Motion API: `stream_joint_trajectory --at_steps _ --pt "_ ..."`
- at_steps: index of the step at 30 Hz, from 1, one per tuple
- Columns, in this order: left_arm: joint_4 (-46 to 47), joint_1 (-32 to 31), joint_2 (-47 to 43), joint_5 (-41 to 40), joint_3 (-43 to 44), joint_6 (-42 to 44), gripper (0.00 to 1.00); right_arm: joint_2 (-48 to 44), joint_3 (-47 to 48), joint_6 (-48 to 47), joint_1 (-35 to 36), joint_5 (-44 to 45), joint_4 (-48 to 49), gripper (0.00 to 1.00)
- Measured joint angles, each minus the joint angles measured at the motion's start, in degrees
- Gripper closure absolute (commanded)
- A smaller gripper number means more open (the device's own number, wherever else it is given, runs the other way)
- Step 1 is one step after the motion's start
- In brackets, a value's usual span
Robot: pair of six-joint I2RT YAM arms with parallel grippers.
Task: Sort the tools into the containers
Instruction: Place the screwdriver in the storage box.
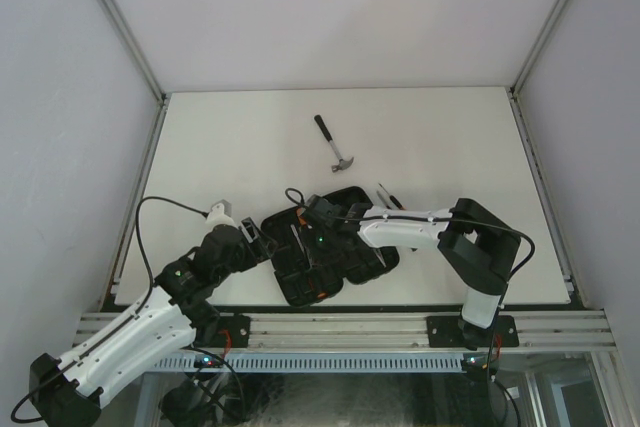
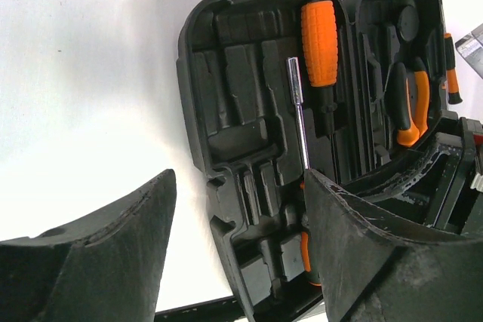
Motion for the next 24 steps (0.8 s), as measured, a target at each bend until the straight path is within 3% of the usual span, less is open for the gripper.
stream_joint_trajectory --at_steps 14,24 --pt "-0.4 0.0 0.0 -0.2 0.0 0.0 0.26 -0.9 0.1 0.0 0.7 0.9 -1.5 0.62" --pt "-3.5 0.2 -2.8 -1.5 0.5 4.2 0.16 -12.3 0.1 -0.6 0.9 7.2 -4.2 0.60"
